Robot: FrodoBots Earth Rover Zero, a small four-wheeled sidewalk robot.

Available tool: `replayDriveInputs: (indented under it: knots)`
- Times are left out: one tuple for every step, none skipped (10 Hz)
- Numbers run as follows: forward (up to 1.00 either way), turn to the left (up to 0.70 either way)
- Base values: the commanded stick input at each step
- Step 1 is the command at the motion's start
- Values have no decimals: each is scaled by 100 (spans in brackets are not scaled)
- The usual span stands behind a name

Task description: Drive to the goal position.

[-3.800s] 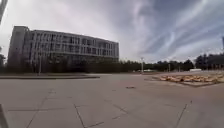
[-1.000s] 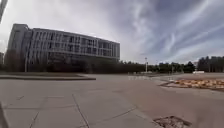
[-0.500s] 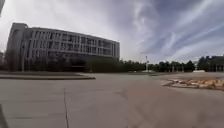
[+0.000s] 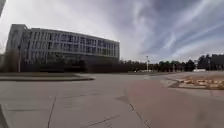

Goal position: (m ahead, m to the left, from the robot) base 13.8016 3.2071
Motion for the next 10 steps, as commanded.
replayDriveInputs:
  knots:
    - [100, 0]
    - [100, 0]
    - [100, 0]
    - [100, 0]
    - [100, 0]
    - [100, -2]
    - [100, -32]
    - [100, -32]
    - [100, -21]
    - [100, 0]
